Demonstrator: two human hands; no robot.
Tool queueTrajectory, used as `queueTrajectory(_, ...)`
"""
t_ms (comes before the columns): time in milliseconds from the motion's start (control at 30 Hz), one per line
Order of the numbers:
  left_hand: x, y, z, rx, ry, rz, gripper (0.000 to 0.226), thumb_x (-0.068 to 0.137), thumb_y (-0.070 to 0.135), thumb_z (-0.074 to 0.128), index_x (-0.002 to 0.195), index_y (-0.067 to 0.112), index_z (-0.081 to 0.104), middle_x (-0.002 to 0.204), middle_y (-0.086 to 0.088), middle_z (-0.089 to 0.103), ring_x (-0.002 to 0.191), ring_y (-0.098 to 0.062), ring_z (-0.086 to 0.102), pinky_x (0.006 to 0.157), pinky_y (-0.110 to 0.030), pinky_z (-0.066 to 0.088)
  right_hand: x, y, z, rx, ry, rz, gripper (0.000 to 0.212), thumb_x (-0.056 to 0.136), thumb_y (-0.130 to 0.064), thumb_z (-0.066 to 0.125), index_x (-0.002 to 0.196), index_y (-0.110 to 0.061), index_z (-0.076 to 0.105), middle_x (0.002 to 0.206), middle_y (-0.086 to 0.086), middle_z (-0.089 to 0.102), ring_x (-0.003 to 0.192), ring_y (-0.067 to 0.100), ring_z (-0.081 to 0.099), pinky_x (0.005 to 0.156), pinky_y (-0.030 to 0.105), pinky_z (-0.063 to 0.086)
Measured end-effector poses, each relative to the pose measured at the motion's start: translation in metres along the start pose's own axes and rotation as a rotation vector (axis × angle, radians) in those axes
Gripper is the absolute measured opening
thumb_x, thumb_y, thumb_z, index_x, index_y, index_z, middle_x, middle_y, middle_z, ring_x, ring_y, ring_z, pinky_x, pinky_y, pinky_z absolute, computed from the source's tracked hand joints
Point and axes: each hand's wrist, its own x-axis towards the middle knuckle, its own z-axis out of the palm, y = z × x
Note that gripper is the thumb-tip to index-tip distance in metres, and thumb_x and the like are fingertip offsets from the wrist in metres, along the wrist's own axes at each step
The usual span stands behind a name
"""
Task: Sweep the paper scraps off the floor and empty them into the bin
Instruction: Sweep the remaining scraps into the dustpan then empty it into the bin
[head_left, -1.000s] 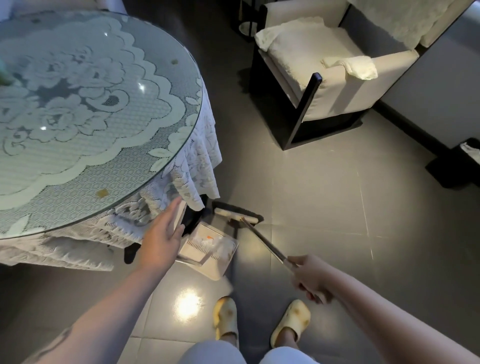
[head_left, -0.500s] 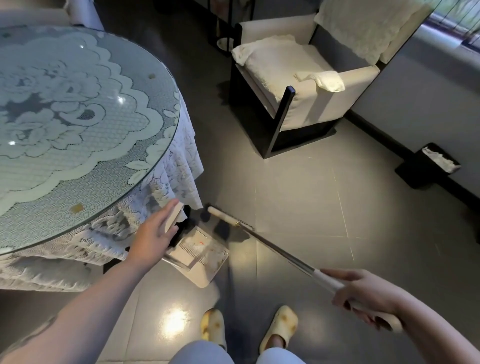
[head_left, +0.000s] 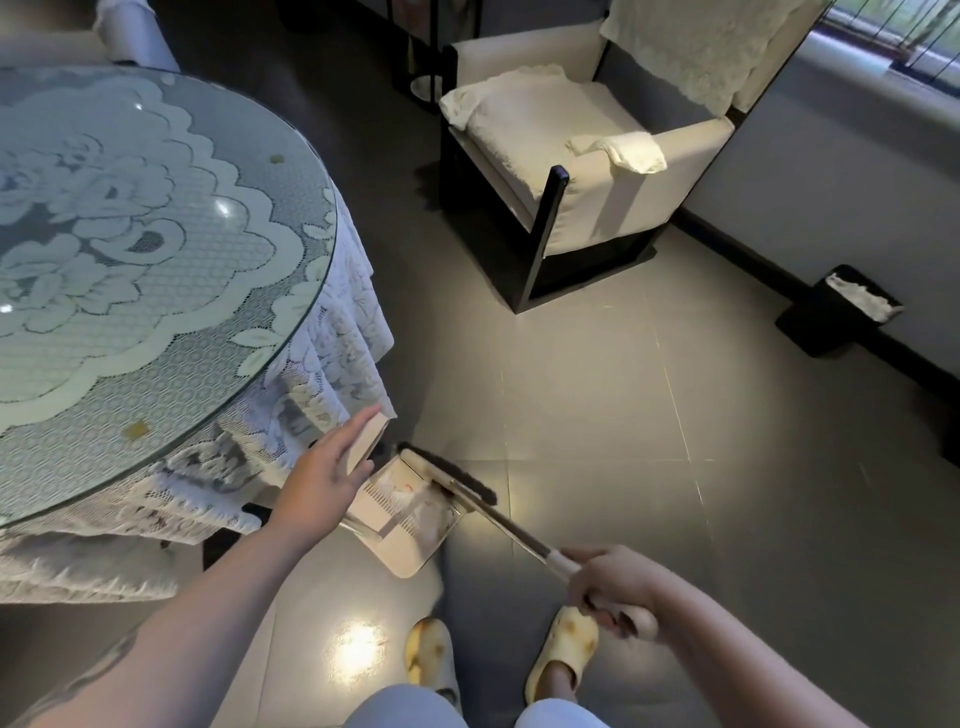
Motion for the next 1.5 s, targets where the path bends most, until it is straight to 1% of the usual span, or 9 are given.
queueTrajectory(100, 0.000, 0.004, 0.002, 0.024, 0.047, -0.075, 0.061, 0.093, 0.006, 0.063, 0.143, 0.037, 0.044, 0.130, 0.018, 0.050, 0.121, -0.003, 0.046, 0.100, -0.027, 0.039, -0.010, 0.026, -0.029, 0.231, -0.087, 0.024, 0.065, 0.070, 0.004, 0.055, 0.129, -0.024, 0.058, 0.060, 0.011, 0.048, 0.032, 0.013, 0.038, 0.030, 0.015, 0.028)
queueTrajectory(233, 0.004, 0.009, 0.005, 0.172, 0.042, -0.210, 0.024, 0.096, 0.022, 0.062, 0.119, 0.018, 0.061, 0.084, 0.004, 0.068, 0.065, -0.016, 0.066, 0.060, -0.027, 0.044, -0.034, 0.044, -0.053, 0.422, -0.123, 0.003, 0.057, 0.074, 0.005, 0.055, 0.122, -0.024, 0.059, 0.062, 0.013, 0.045, 0.029, 0.013, 0.038, 0.028, 0.015, 0.029)
queueTrajectory(333, 0.004, 0.014, 0.015, 0.119, 0.017, -0.292, 0.015, 0.096, 0.031, 0.061, 0.104, 0.019, 0.062, 0.074, -0.004, 0.068, 0.053, -0.017, 0.063, 0.058, -0.034, 0.049, -0.038, 0.041, -0.048, 0.428, -0.061, -0.055, 0.053, 0.080, 0.009, 0.051, 0.120, -0.024, 0.061, 0.060, 0.013, 0.048, 0.029, 0.014, 0.039, 0.029, 0.016, 0.031)
queueTrajectory(467, -0.011, 0.027, 0.044, -0.007, 0.025, -0.302, 0.008, 0.092, 0.032, 0.065, 0.093, 0.024, 0.064, 0.070, -0.003, 0.068, 0.049, -0.016, 0.058, 0.063, -0.048, 0.056, -0.032, 0.030, -0.041, 0.478, 0.063, -0.079, 0.042, 0.083, 0.006, 0.054, 0.114, -0.021, 0.062, 0.057, 0.009, 0.049, 0.030, 0.012, 0.040, 0.030, 0.016, 0.033)
queueTrajectory(933, 0.016, 0.148, 0.125, -0.161, -0.110, -0.095, 0.043, 0.086, 0.061, 0.057, 0.078, 0.019, 0.061, 0.063, -0.004, 0.062, 0.057, -0.021, 0.056, 0.059, -0.039, 0.049, -0.088, 0.098, -0.102, 0.802, 0.365, -0.110, 0.025, 0.086, 0.002, 0.054, 0.100, -0.015, 0.064, 0.056, 0.005, 0.046, 0.031, 0.011, 0.037, 0.031, 0.012, 0.029)
queueTrajectory(1067, 0.038, 0.191, 0.167, -0.201, -0.143, -0.052, 0.056, 0.097, 0.041, 0.056, 0.125, -0.007, 0.055, 0.071, -0.008, 0.059, 0.057, -0.014, 0.054, 0.051, -0.024, 0.046, -0.103, 0.129, -0.142, 0.900, 0.442, -0.113, 0.022, 0.085, 0.004, 0.054, 0.098, -0.012, 0.064, 0.055, 0.005, 0.046, 0.031, 0.011, 0.036, 0.033, 0.012, 0.027)
queueTrajectory(1167, 0.057, 0.224, 0.197, -0.214, -0.167, -0.018, 0.064, 0.096, 0.042, 0.055, 0.130, -0.012, 0.048, 0.072, -0.010, 0.060, 0.049, -0.008, 0.054, 0.049, -0.020, 0.045, -0.110, 0.147, -0.176, 0.935, 0.483, -0.112, 0.022, 0.086, 0.004, 0.053, 0.099, -0.010, 0.062, 0.054, 0.005, 0.045, 0.032, 0.011, 0.037, 0.034, 0.013, 0.027)
queueTrajectory(1300, 0.086, 0.277, 0.235, -0.263, -0.182, 0.050, 0.068, 0.086, 0.064, 0.055, 0.106, 0.000, 0.061, 0.069, -0.007, 0.060, 0.049, -0.014, 0.053, 0.055, -0.035, 0.048, -0.113, 0.168, -0.227, 0.961, 0.540, -0.139, 0.017, 0.086, 0.005, 0.051, 0.097, -0.007, 0.057, 0.052, 0.004, 0.046, 0.031, 0.011, 0.037, 0.032, 0.013, 0.027)
queueTrajectory(1500, 0.126, 0.344, 0.297, -0.261, -0.170, 0.169, 0.035, 0.099, 0.035, 0.051, 0.083, 0.004, 0.058, 0.067, -0.013, 0.055, 0.057, -0.019, 0.053, 0.045, -0.014, 0.041, -0.116, 0.188, -0.297, 0.975, 0.578, -0.141, 0.016, 0.084, 0.008, 0.052, 0.093, -0.003, 0.061, 0.054, 0.009, 0.046, 0.031, 0.016, 0.038, 0.032, 0.014, 0.029)
